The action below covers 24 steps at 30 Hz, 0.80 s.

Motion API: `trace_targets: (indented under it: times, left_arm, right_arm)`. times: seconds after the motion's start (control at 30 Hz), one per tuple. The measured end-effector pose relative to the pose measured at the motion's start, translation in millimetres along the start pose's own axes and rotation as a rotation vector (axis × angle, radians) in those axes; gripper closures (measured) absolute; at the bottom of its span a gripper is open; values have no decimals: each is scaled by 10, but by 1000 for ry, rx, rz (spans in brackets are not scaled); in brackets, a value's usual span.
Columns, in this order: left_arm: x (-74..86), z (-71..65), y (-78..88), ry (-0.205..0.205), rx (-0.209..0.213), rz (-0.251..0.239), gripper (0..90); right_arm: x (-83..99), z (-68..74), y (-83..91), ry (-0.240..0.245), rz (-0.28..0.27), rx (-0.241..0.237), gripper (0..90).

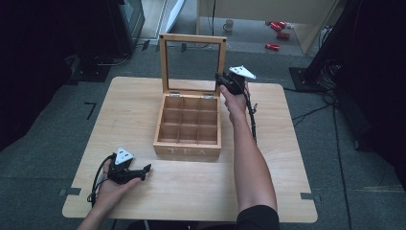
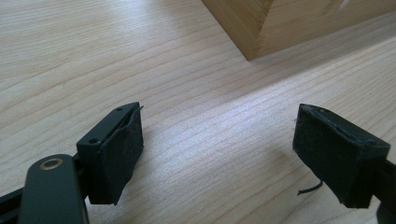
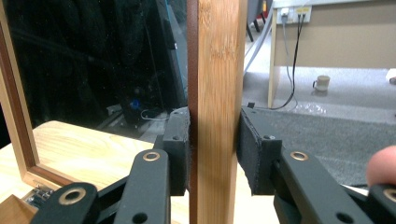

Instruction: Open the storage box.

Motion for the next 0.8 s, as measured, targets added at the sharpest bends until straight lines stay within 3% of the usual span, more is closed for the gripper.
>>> trace_targets:
  times: [0.57,0.8]
  left_arm:
    - [4,-14,-2,-5,-9,1,168]
    - [6,-13,2,-6,-8,4,168]
  right_arm:
    - [-54,-12,-31,-27,60,1,654]
    - [-88,-1,66,-54,73,5,409]
Point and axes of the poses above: each handheld gripper's, and its own axes: y roughly backward along the jaws, x roughly out of its underside, z roughly to its left, the point moved 4 cm from there along -y, roughly forward along the jaws, and after that the axes turned 2 degrees about y, right-handed, at the moved point
